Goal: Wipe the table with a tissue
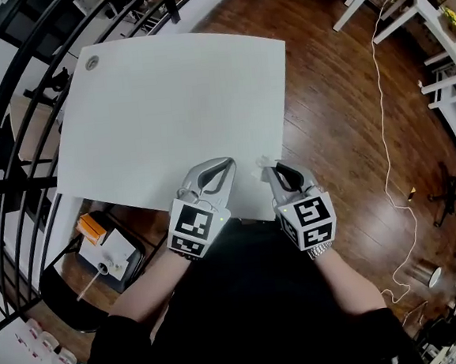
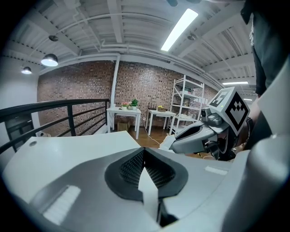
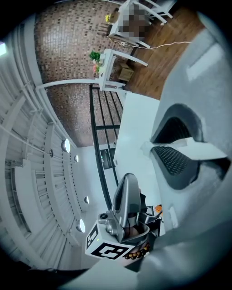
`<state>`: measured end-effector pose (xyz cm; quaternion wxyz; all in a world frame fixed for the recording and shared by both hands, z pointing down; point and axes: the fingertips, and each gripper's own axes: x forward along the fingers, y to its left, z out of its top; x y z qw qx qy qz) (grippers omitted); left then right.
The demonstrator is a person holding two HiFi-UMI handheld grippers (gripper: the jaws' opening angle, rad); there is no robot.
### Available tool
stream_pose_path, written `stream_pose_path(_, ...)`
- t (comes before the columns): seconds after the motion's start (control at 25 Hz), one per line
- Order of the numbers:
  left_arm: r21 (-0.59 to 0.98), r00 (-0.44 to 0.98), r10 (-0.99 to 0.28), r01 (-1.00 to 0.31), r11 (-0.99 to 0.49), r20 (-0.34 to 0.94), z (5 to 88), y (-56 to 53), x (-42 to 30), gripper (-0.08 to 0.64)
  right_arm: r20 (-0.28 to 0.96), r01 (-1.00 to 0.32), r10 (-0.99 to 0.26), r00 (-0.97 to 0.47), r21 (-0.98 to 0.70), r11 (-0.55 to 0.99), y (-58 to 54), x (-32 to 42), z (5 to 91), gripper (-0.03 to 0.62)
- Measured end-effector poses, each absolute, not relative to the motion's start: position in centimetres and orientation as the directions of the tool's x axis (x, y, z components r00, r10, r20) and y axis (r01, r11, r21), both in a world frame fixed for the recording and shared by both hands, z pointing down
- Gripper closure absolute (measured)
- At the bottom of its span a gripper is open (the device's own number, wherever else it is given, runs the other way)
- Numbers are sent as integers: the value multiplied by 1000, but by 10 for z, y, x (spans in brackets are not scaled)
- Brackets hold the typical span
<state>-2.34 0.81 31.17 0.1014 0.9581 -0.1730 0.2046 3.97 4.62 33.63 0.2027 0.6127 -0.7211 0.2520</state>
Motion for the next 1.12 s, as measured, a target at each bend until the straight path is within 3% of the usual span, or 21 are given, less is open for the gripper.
stream_pose_path(0.64, 127, 793, -432, -527, -840, 430, 298, 13, -13, 551, 529, -932, -775, -345, -95, 350, 32, 43, 296, 580)
stream_pose_path(1.12, 108, 757, -488, -582, -806, 433, 295, 33, -4, 551, 497, -901, -765, -409, -91, 424, 48, 46, 286, 580)
